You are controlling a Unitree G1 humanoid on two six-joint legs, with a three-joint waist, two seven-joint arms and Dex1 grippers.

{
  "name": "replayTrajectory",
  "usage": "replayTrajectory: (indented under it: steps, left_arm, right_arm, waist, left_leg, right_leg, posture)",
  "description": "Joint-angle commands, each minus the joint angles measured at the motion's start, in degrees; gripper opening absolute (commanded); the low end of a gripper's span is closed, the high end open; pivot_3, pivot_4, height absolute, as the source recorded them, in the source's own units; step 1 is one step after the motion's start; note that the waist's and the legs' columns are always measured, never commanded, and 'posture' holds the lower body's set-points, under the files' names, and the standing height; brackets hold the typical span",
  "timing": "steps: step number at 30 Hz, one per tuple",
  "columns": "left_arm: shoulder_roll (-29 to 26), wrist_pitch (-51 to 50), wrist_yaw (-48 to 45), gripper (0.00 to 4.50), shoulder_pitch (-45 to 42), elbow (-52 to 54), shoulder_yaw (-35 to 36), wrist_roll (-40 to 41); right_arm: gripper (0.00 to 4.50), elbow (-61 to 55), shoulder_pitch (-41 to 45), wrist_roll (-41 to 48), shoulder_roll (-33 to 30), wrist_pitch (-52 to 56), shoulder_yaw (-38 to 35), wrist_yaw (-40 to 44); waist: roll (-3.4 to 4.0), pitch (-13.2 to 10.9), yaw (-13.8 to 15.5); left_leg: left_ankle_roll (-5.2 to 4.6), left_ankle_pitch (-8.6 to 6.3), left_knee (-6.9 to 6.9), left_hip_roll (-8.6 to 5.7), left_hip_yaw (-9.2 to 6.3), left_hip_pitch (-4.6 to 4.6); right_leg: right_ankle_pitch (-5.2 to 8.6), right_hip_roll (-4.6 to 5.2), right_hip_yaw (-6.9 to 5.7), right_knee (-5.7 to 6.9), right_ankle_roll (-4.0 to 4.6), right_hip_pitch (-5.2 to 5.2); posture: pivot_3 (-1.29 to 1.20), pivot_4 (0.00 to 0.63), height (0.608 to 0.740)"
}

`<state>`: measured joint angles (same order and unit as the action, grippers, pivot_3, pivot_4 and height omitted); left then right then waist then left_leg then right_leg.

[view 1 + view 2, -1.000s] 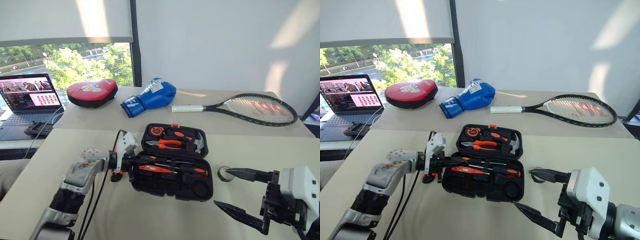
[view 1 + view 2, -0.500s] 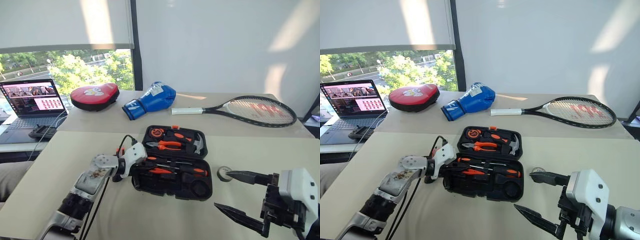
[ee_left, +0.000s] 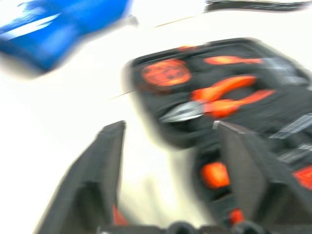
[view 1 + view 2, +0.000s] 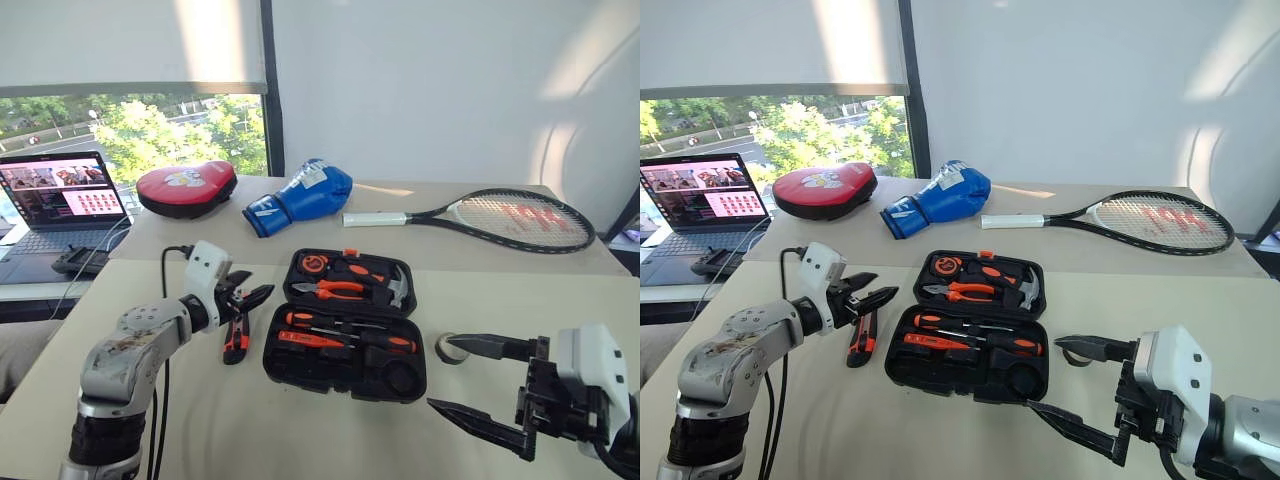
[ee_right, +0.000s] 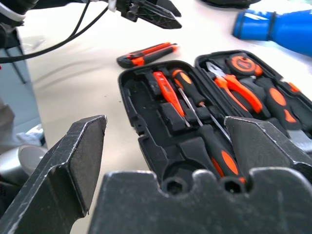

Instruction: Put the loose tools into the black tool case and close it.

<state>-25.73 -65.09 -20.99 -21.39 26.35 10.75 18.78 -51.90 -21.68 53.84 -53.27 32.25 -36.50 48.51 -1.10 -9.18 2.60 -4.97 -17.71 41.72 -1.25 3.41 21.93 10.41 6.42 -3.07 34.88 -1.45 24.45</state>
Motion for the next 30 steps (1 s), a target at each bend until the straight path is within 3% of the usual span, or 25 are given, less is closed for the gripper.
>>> replayTrajectory:
  steps: [1, 8, 9, 10, 15, 17, 20, 24, 27, 30]
  left_arm:
    - [2.0, -10.6, 6.9, 4.49, -0.7, 4.1, -1.0, -2.1]
    - [5.5, -17.7, 11.3, 4.49, 2.1, 3.3, -3.0, -3.2]
    - [5.4, -17.4, 11.5, 3.97, 2.8, 3.2, -3.2, -3.4]
    - [5.4, -17.0, 11.8, 3.76, 3.3, 3.2, -3.2, -3.6]
    - [6.2, -12.1, 11.7, 1.87, 5.0, 3.5, -2.5, -3.5]
    - [6.2, -8.7, 10.5, 1.71, 5.5, 3.6, -1.9, -2.8]
    - [4.2, 1.3, -1.1, 1.71, 3.7, 2.9, 0.7, 4.2]
    - [-8.1, 8.7, -29.5, 1.71, -2.3, 0.1, -4.1, 15.0]
    - [-17.8, 23.8, -46.4, 1.71, -4.2, -4.5, -15.0, 8.8]
    - [-20.2, 33.3, -54.0, 1.71, -7.4, -10.7, -21.8, 4.5]
  right_arm:
    - [4.5, 1.1, 2.3, 0.2, -1.4, -0.9, -0.2, 1.6]
    - [4.5, 1.0, 2.5, 1.5, -2.9, 0.8, -2.6, 3.2]
    - [4.5, 0.8, 2.2, 1.7, -2.9, 1.1, -3.2, 3.3]
    - [4.5, 0.6, 1.8, 1.9, -2.9, 1.4, -3.8, 3.4]
    - [4.5, -0.2, 0.5, 2.3, -2.3, 1.9, -4.9, 3.1]
    - [4.5, -0.4, 0.4, 2.3, -2.1, 1.9, -4.5, 2.6]
    - [4.5, -0.8, 0.6, 2.5, -1.7, 1.8, -4.0, 1.4]
    - [4.5, -1.3, -1.0, 2.4, -0.7, 1.7, -5.2, 1.2]
    - [4.5, -1.8, -2.6, 1.9, 0.2, 1.5, -6.2, 1.1]
    - [4.5, -2.9, -4.0, 2.2, 0.9, 1.6, -7.7, 0.5]
  waist:
    - [-0.07, 0.0, 0.0]
    - [-0.2, -0.1, -0.1]
    - [-0.2, -0.1, -0.1]
    - [-0.19, -0.1, -0.2]
    - [-0.18, -0.1, -0.2]
    - [-0.18, -0.1, -0.2]
    - [-0.2, -0.1, 0.0]
    - [-0.35, -0.2, 0.3]
    - [-0.13, -0.1, 0.0]
    - [-0.02, -0.1, -0.2]
  left_leg:
    - [0.01, 0.0, 0.0, 0.0, 0.0, 0.0]
    - [0.27, 0.11, -0.06, 0.02, -0.02, 0.03]
    - [0.29, 0.11, -0.07, 0.03, -0.02, 0.02]
    - [0.3, 0.1, -0.09, 0.03, -0.02, -0.02]
    - [0.4, -0.12, -0.12, 0.1, -0.01, -0.11]
    - [0.42, -0.14, -0.12, 0.09, -0.01, -0.11]
    - [0.46, -0.15, -0.12, 0.1, -0.01, -0.05]
    - [0.82, 0.13, -0.03, 0.1, -0.01, 0.53]
    - [0.6, 0.25, -0.13, 0.04, 0.1, 0.38]
    - [0.47, 0.21, -0.39, -0.03, 0.45, 0.16]
  right_leg:
    - [0.0, -0.02, 0.0, 0.0, 0.0, 0.01]
    - [0.0, -0.02, 0.0, 0.02, 0.01, 0.08]
    - [0.0, 0.0, 0.01, 0.02, 0.01, 0.08]
    - [0.0, 0.05, 0.04, 0.02, 0.02, 0.07]
    - [0.0, 0.17, 0.13, 0.02, 0.05, 0.06]
    - [0.0, 0.21, 0.14, 0.03, 0.05, 0.06]
    - [-0.01, 0.22, 0.14, 0.02, 0.07, 0.13]
    - [-0.1, 0.17, 0.03, 0.09, 0.26, 0.71]
    - [-0.07, -0.09, 0.01, 0.06, 0.33, 0.6]
    - [0.08, -0.09, 0.07, 0.01, 0.57, 0.59]
  posture:
    - [0.0, 0.15, 0.74]
    - [0.0, 0.15, 0.74]
    - [0.0, 0.15, 0.74]
    - [0.0, 0.15, 0.74]
    - [0.0, 0.15, 0.74]
    - [0.0, 0.15, 0.74]
    - [0.0, 0.15, 0.74]
    - [0.0, 0.15, 0.74]
    - [0.0, 0.15, 0.74]
    - [0.0, 0.15, 0.74]
